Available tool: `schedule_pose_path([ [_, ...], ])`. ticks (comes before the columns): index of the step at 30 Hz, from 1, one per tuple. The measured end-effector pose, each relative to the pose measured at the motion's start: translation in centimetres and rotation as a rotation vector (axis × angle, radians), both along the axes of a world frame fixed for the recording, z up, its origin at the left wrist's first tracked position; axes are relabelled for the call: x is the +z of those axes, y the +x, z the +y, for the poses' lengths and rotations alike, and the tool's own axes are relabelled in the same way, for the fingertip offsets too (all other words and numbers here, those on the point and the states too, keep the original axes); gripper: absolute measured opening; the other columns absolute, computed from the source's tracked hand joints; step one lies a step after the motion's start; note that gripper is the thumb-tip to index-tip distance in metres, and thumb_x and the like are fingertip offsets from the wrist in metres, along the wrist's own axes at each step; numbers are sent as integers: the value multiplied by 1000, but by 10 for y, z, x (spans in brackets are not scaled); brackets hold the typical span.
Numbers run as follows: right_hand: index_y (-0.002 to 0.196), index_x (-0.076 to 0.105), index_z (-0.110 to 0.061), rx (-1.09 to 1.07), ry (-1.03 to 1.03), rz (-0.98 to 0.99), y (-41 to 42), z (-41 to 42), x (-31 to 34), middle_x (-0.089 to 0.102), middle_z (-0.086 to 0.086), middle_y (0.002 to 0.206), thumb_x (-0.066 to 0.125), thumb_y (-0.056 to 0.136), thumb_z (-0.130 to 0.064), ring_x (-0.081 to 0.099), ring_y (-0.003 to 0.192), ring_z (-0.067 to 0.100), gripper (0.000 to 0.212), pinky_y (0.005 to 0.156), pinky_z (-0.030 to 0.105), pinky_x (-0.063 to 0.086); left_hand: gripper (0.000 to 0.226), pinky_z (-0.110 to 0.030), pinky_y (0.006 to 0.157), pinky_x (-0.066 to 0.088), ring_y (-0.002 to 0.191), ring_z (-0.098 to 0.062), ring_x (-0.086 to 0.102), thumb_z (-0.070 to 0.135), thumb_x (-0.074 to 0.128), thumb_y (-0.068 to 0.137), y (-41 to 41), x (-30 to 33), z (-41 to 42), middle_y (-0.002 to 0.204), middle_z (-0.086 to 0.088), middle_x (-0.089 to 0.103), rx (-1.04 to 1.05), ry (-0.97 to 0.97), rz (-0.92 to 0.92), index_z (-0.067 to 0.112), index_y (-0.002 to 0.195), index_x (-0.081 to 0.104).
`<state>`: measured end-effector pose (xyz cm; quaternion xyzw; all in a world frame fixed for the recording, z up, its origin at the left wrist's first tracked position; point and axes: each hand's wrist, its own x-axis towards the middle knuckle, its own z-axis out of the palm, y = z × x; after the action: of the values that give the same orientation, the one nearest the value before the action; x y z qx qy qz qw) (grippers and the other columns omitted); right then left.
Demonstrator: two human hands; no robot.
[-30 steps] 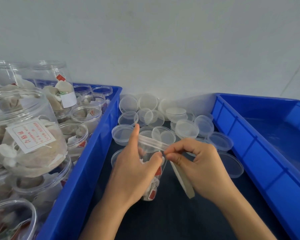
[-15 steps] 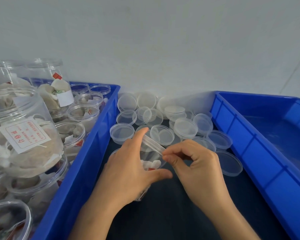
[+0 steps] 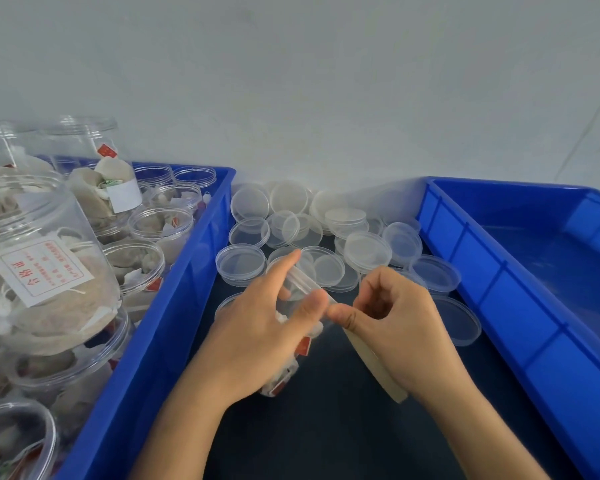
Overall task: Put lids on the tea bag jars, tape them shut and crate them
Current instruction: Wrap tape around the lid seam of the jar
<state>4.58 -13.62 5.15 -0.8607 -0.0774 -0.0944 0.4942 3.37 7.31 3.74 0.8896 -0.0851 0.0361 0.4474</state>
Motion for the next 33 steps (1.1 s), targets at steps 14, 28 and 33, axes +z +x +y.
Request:
schedule_pose_path([
  [14, 82, 78, -35, 40, 172, 54, 4, 11, -4, 74, -4, 77, 72, 92, -51, 67, 70, 10, 20, 65, 23, 54, 82, -15, 71, 39, 97, 10, 57, 100, 34, 69, 20, -1, 2, 113, 26, 62, 106, -13, 40, 70, 145, 30],
  [28, 127, 30, -57, 7, 78, 96, -50, 48, -25, 73, -23, 93, 79, 82, -54, 70, 87, -4, 67, 76, 23, 56, 72, -20, 73, 46, 95, 6, 63, 89, 44, 78, 20, -12, -1, 105, 26, 64, 247, -189, 3, 62, 145, 41],
  [33, 121, 37, -59, 37, 65, 61, -40, 40, -16, 69, -10, 75, 65, 84, -29, 65, 66, 7, 55, 59, 26, 52, 76, -19, 70, 45, 92, 10, 64, 91, 45, 79, 15, -11, -3, 102, 22, 66, 287, -210, -38, 57, 147, 42],
])
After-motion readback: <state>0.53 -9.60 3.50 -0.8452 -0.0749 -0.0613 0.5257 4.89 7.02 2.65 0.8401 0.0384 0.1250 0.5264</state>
